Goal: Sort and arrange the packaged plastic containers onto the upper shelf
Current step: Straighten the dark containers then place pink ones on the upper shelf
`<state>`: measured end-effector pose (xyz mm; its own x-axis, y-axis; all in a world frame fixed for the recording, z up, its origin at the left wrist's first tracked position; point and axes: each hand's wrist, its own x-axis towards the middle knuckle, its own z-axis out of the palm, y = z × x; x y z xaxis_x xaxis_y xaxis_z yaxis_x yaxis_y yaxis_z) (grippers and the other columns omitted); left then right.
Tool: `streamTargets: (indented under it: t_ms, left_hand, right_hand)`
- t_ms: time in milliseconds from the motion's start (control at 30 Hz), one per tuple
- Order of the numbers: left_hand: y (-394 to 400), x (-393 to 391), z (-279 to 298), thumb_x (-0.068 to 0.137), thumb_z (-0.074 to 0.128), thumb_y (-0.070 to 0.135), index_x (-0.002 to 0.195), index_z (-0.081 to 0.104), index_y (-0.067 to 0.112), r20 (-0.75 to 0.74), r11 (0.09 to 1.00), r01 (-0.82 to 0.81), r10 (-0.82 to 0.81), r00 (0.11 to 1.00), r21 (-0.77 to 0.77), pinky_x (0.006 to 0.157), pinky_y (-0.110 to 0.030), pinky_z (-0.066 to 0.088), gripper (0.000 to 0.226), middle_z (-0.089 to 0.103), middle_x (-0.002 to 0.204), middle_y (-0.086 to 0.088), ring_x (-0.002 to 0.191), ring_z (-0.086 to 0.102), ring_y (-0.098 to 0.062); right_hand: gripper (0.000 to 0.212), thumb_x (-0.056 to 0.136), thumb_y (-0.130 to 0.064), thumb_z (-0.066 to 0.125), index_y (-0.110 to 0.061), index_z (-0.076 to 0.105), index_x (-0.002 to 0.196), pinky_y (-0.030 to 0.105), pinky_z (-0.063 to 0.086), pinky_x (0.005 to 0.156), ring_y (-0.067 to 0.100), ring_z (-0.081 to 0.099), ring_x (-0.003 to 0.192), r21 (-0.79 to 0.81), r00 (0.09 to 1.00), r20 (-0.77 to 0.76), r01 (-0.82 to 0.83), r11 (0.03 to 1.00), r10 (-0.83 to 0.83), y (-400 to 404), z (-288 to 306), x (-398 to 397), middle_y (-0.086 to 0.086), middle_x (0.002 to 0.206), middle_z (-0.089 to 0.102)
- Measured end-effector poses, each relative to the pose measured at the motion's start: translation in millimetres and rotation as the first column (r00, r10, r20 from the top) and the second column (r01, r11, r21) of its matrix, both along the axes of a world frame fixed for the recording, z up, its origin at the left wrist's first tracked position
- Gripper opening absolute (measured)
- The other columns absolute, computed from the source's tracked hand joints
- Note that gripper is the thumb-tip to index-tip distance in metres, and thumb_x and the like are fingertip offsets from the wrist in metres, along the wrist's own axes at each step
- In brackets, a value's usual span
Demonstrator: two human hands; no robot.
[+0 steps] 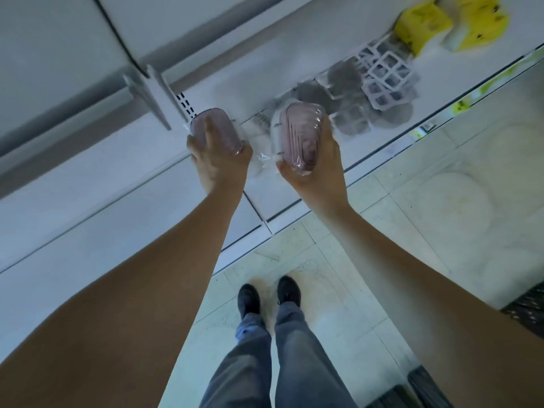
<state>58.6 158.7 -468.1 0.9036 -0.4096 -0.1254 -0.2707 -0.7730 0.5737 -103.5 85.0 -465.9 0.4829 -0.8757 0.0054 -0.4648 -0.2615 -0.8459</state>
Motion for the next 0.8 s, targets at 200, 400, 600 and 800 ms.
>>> streamTargets:
  t_ms: [200, 400, 600, 800]
  left_hand:
    - [61, -20, 42, 0.078, 0.069, 0.043, 0.153, 0.027, 0.032, 0.082, 0.98, 0.107, -0.094, 0.992, -0.166, 0.092, -0.042, 0.053, 0.087, 0.027, 0.153, -0.011, 0.129, 0.047, -0.034]
    - [133, -68, 89, 0.076, 0.076, 0.041, 0.152, 0.029, 0.039, 0.102, 0.929, 0.249, -0.229, 0.968, -0.275, 0.093, -0.038, 0.055, 0.089, 0.028, 0.153, -0.002, 0.132, 0.05, -0.024]
    - [160, -111, 155, 0.079, 0.069, 0.052, 0.152, 0.026, 0.05, 0.148, 0.818, 0.407, -0.381, 0.913, -0.406, 0.088, -0.043, 0.06, 0.086, 0.023, 0.158, 0.011, 0.135, 0.05, -0.016]
    - [167, -157, 213, 0.079, 0.077, 0.046, 0.153, 0.037, 0.034, 0.316, 0.652, 0.545, -0.445, 0.838, -0.527, 0.099, -0.038, 0.055, 0.085, 0.018, 0.163, 0.005, 0.147, 0.033, -0.013]
  right_hand:
    - [0.112, 0.073, -0.055, 0.076, -0.023, 0.013, 0.16, 0.038, 0.051, 0.1, 0.022, 0.045, 0.132, -0.04, 0.999, 0.005, -0.049, 0.998, 0.049, 18, 35, -7, 0.007, 0.146, 0.042]
    - [0.105, 0.078, -0.048, 0.079, -0.031, 0.016, 0.16, 0.046, 0.054, 0.1, 0.021, 0.044, 0.134, -0.106, 0.991, 0.042, -0.121, 0.987, 0.126, 54, 83, -31, 0.006, 0.149, 0.036]
    - [0.097, 0.081, -0.044, 0.077, -0.039, 0.017, 0.158, 0.024, 0.047, 0.1, 0.006, 0.044, 0.132, -0.137, 0.993, 0.121, 0.008, 0.99, 0.009, 94, 151, -77, -0.002, 0.145, 0.039]
    - [0.09, 0.083, -0.04, 0.078, -0.042, 0.025, 0.156, 0.007, 0.04, 0.091, 0.0, 0.051, 0.118, -0.214, 0.956, 0.259, 0.193, 0.957, -0.135, 116, 213, -126, -0.011, 0.129, 0.049]
